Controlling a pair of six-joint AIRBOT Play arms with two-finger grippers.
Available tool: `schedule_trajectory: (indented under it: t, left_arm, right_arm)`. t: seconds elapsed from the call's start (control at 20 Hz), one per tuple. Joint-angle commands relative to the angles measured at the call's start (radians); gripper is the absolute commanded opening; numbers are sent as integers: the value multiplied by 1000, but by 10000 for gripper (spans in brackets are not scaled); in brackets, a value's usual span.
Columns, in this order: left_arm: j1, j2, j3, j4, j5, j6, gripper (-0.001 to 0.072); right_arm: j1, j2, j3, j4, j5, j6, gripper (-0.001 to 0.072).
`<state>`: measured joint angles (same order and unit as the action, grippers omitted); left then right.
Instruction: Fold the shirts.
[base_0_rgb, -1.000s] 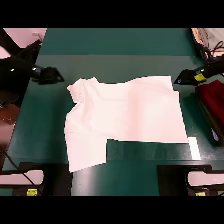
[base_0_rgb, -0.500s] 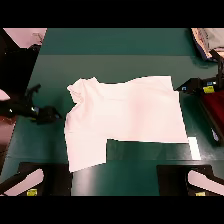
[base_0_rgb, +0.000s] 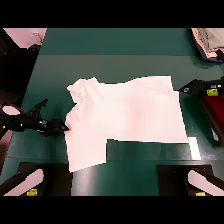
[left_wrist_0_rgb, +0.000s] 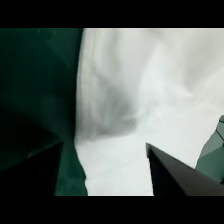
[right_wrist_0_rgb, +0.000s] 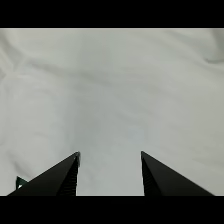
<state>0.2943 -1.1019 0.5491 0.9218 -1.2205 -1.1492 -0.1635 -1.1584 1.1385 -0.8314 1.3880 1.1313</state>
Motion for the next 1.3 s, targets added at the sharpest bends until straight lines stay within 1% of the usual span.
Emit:
schedule_trajectory:
  t: [0.0,0.05,0.1,0.15,0.2,0.3,0.4,0.45,0.6,0.65,0.75,0.8,0.85,0.9,1.15,1.2,1.25]
  left_arm:
    - [-68,-3,-11,-9,87,5,619]
    - [-91,-3,-11,-10,100,3,549]
    - [-104,-3,-11,-10,112,-5,344]
    - [-106,-3,-11,-20,113,-6,168]
    - [-105,-3,-8,-39,109,-6,31]
    - [-106,-3,22,-41,92,-6,26]
    - [-106,-1,77,-40,53,-3,26]
    - [-106,0,106,-40,40,-3,26]
    - [-106,0,180,-41,27,-2,27]
    - [-106,0,190,-42,30,-2,27]
    - [-106,0,195,-43,32,-2,26]
    - [-106,0,195,-42,32,-2,27]
    - [-106,0,195,-43,32,-2,27]
    - [-106,0,195,-43,33,-2,27]
    - [-106,0,195,-43,34,-2,27]
    - [-106,0,195,-43,34,-2,27]
    - [-106,0,195,-43,34,-2,27]
  right_arm:
    - [-1,23,-2,-1,1,0,427]
    - [-1,24,-2,-2,5,0,427]
    - [-1,24,-2,-10,13,0,427]
    - [-9,24,-2,-11,32,0,428]
    - [-27,24,-2,-10,58,0,427]
    - [-89,27,-18,-10,117,0,427]
    - [-196,61,-111,-13,133,0,428]
    - [-259,84,-182,-39,132,0,428]
    - [-423,130,-397,-254,116,0,430]
    - [-470,129,-451,-274,103,0,430]
    - [-546,111,-529,-261,72,-7,429]
    - [-565,90,-551,-261,71,-17,427]
    - [-573,68,-566,-263,72,-26,408]
    - [-569,44,-576,-263,71,-35,357]
    - [-477,-44,-579,-265,39,-36,354]
    - [-457,-52,-579,-272,31,-36,324]
    - [-437,-57,-579,-282,24,-32,323]
